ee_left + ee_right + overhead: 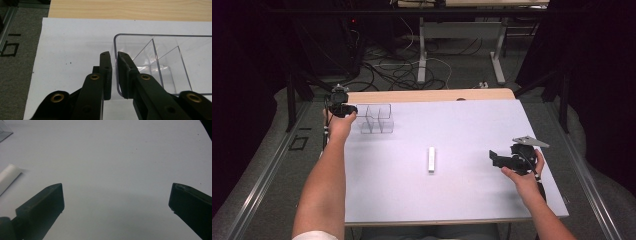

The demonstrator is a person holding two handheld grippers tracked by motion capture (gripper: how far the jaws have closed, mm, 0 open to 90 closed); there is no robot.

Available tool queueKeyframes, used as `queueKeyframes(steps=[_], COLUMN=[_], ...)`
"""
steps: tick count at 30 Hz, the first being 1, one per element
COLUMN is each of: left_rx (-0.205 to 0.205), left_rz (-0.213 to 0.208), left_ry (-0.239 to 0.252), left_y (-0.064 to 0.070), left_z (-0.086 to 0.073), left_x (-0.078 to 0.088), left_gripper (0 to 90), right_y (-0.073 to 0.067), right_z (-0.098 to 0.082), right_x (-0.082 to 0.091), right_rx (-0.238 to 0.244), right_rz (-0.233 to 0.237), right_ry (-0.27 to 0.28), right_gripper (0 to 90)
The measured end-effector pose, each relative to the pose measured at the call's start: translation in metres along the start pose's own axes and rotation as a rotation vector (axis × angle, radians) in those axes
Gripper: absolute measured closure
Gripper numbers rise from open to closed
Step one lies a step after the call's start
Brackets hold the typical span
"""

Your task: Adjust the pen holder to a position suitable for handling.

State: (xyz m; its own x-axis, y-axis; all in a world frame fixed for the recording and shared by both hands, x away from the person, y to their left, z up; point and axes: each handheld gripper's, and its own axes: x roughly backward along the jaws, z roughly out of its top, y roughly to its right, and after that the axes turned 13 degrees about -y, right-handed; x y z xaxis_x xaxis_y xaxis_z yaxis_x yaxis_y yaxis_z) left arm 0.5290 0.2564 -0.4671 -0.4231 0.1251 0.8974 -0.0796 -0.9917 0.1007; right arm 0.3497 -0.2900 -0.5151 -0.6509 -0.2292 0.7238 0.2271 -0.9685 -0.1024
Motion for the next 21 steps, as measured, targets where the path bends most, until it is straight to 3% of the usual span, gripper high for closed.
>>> queueKeyframes(steps=[5, 21], left_rx=[-0.004, 0.042], left_rz=[0.003, -0.028], left_ry=[-0.001, -0.022], left_y=[0.0024, 0.0029], left_z=[0.0002, -0.0033], left_x=[0.001, 0.0054], left_gripper=[87.8, 88.2], right_y=[-0.0006, -0.001], right_z=[0.0, -0.0003], right_x=[-0.0009, -0.0022], right_rx=[0.008, 0.012], right_rz=[0.001, 0.006], right_ry=[0.001, -0.005], right_gripper=[0.0, 0.0])
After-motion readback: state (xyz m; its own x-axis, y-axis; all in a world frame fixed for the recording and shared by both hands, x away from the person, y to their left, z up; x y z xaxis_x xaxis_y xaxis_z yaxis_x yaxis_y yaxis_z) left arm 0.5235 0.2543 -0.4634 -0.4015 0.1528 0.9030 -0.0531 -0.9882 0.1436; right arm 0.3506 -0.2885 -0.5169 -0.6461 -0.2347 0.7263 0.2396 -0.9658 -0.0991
